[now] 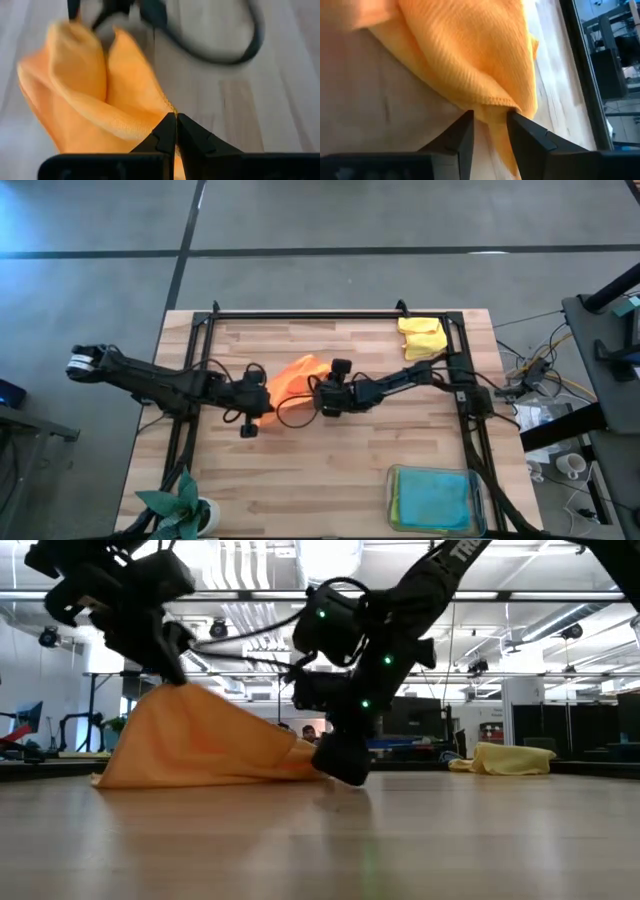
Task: Fold microfiber towels
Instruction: Fold the orange microfiber towel
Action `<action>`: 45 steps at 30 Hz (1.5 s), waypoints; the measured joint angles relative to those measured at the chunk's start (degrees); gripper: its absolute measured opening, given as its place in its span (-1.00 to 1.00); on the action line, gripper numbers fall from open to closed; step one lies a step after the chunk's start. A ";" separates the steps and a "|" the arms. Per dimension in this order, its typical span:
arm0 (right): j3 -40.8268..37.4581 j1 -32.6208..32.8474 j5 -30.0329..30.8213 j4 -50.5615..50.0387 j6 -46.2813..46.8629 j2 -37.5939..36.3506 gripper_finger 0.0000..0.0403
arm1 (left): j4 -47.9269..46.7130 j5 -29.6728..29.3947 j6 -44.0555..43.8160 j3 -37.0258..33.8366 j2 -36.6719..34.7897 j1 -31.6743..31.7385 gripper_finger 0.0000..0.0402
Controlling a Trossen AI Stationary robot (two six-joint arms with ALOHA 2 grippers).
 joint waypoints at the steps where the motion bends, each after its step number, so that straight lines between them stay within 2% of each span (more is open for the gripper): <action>1: 0.02 0.09 0.02 -0.58 0.00 -0.46 -0.45 | -1.11 0.27 -0.95 -0.03 0.22 0.00 -0.99; 8: -0.31 1.20 -0.11 -8.50 -0.26 -6.22 -0.46 | -5.40 1.43 -2.67 -0.05 1.18 -0.57 -0.99; 13: -2.53 0.81 -0.58 -9.13 -8.64 -6.99 -0.32 | -8.81 3.31 -3.81 -0.05 1.14 -0.68 -0.99; 15: -3.25 0.61 -3.24 -8.78 -11.64 -6.95 -0.27 | -12.26 3.67 -5.82 -0.05 1.07 -0.68 -0.99; 19: -4.85 -0.22 -12.87 -7.97 -13.96 -6.62 -0.17 | -16.02 3.70 -8.63 -0.05 1.27 -0.68 -0.99; 20: -5.34 -0.39 -13.63 -6.38 -14.62 -6.74 -0.17 | -16.44 3.70 -8.71 -0.05 1.27 -0.70 -0.99; 22: -5.91 -0.91 -11.22 -4.22 -15.37 -6.79 -0.16 | -16.04 3.72 -8.79 -0.02 1.25 -0.70 -0.97; 24: -6.08 -2.02 -11.74 -3.44 -15.52 -6.79 -0.16 | -17.27 3.72 -8.54 0.58 1.19 -0.70 -0.90; 28: -6.46 -4.85 -21.08 -2.98 -16.26 -7.11 -0.19 | -22.56 3.63 -6.75 3.73 1.22 -0.70 -0.66; 30: -6.65 -5.79 -22.84 -2.47 -17.21 -6.94 -0.23 | -23.44 3.56 -4.88 5.95 1.09 -0.73 -0.52; 32: -6.73 -6.71 -22.98 -2.10 -17.75 -6.81 -0.29 | -20.22 3.04 -3.13 7.41 0.97 -0.91 -0.40; 37: -6.69 -8.85 -26.01 -0.68 -15.92 -6.17 -0.54 | -1.10 2.46 6.37 5.11 3.73 -2.35 -0.29; 39: -6.78 -9.41 -28.79 -0.60 -12.84 -6.15 -0.69 | 2.43 2.50 5.44 4.39 7.39 -2.35 -0.29; 42: -6.78 -9.51 -29.39 -0.71 -8.73 -6.11 -0.90 | 4.01 2.36 3.54 5.01 14.31 -2.26 -0.29; 45: -6.78 -9.19 -29.30 -1.02 -8.35 -6.04 -0.94 | 5.91 -0.19 3.31 6.30 21.58 -2.68 -0.29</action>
